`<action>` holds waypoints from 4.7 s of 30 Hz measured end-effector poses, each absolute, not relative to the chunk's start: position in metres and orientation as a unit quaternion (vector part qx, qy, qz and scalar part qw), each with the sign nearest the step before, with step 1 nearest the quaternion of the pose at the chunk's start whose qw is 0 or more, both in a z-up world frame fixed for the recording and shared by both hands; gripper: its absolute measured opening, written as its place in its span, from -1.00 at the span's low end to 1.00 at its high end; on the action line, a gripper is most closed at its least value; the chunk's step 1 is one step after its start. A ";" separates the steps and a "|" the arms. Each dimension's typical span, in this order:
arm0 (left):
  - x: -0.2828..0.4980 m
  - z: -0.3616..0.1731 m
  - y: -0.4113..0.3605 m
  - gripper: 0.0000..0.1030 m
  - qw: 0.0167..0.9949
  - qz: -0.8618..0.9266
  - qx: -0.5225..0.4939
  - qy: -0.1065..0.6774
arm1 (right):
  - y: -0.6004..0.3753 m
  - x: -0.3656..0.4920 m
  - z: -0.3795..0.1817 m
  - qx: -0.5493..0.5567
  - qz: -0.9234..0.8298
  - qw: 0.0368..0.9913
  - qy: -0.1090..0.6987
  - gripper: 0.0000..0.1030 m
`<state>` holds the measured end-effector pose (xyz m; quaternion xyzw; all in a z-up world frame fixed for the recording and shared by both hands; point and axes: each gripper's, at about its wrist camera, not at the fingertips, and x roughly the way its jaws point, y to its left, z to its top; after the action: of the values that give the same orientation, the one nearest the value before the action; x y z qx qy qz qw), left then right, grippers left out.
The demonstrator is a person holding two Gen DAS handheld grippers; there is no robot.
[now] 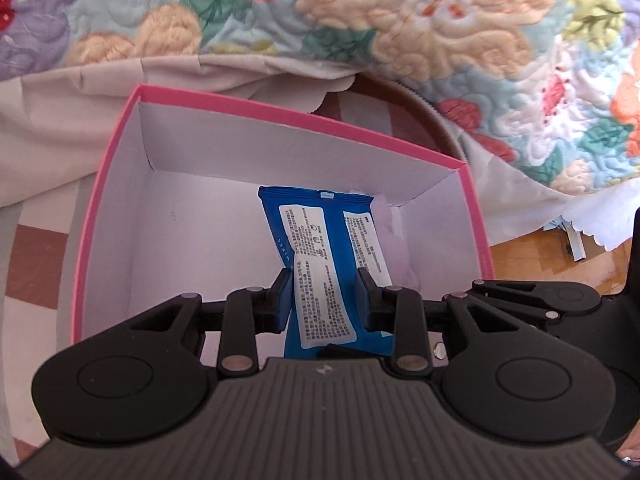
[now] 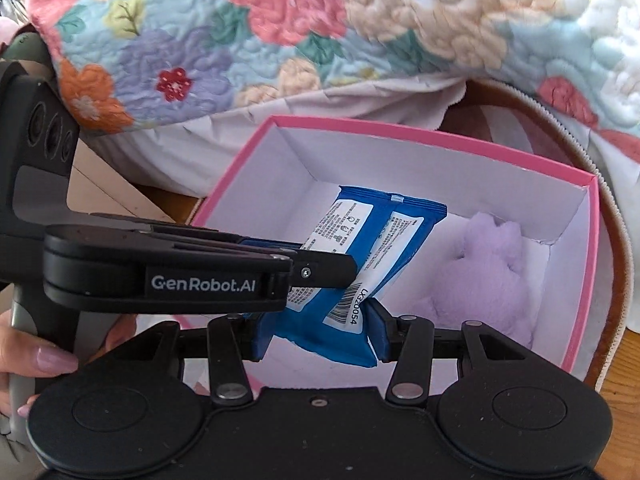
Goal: Organize objects
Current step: 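Lower the blue wet-wipes pack into the box beside the plush toy, then open the left gripper to release the blue pack, then withdraw the left gripper and move it toward the white wet-wipes pack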
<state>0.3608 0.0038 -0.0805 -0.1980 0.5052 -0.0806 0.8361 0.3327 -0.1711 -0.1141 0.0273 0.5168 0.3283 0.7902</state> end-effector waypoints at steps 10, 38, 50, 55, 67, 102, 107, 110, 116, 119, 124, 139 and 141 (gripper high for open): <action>0.370 -0.099 0.003 -0.42 0.835 -0.088 -0.192 0.509 | -0.162 0.340 -0.125 -0.011 0.314 0.791 0.525 0.01; 0.398 -0.146 -0.004 -0.61 0.815 -0.035 -0.170 0.553 | -0.154 0.369 -0.159 -0.031 0.256 0.790 0.557 -0.22; 0.397 -0.144 -0.020 -0.61 0.829 -0.027 -0.145 0.539 | -0.181 0.356 -0.142 -0.031 0.289 0.802 0.522 -0.45; 0.390 -0.130 -0.020 -0.61 0.839 -0.026 -0.131 0.527 | -0.189 0.330 -0.122 -0.041 0.293 0.823 0.485 -0.37; 0.351 -0.064 -0.031 -0.60 0.853 -0.047 -0.103 0.509 | -0.203 0.272 -0.078 -0.068 0.288 0.850 0.435 -0.27; 0.155 0.051 -0.002 0.25 0.879 -0.057 -0.024 0.472 | -0.196 0.154 0.003 -0.120 0.280 0.866 0.398 0.38; 0.144 0.046 0.003 0.48 0.877 -0.056 -0.043 0.476 | -0.196 0.142 0.009 -0.128 0.286 0.865 0.391 0.59; 0.139 0.045 -0.003 0.56 0.879 -0.061 -0.027 0.471 | -0.196 0.136 0.012 -0.130 0.284 0.861 0.401 0.63; 0.130 0.036 -0.007 0.59 0.871 -0.054 -0.026 0.488 | -0.199 0.123 0.014 -0.128 0.282 0.859 0.408 0.79; 0.127 0.031 -0.006 0.59 0.864 -0.055 -0.039 0.498 | -0.199 0.117 0.014 -0.135 0.286 0.858 0.404 0.79; 0.125 0.025 -0.002 0.59 0.854 -0.057 -0.063 0.513 | -0.198 0.106 0.012 -0.142 0.294 0.855 0.403 0.79; 0.110 -0.001 -0.001 0.87 0.841 -0.069 -0.091 0.529 | -0.192 0.082 -0.016 -0.108 0.360 0.826 0.420 0.79; 0.108 -0.009 0.001 0.87 0.836 -0.069 -0.102 0.535 | -0.189 0.078 -0.024 -0.117 0.363 0.822 0.422 0.79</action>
<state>0.1082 0.0007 -0.0088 -0.1019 0.5345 -0.0693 0.8361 0.0778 -0.1892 -0.0243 -0.1170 0.4223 0.3627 0.8224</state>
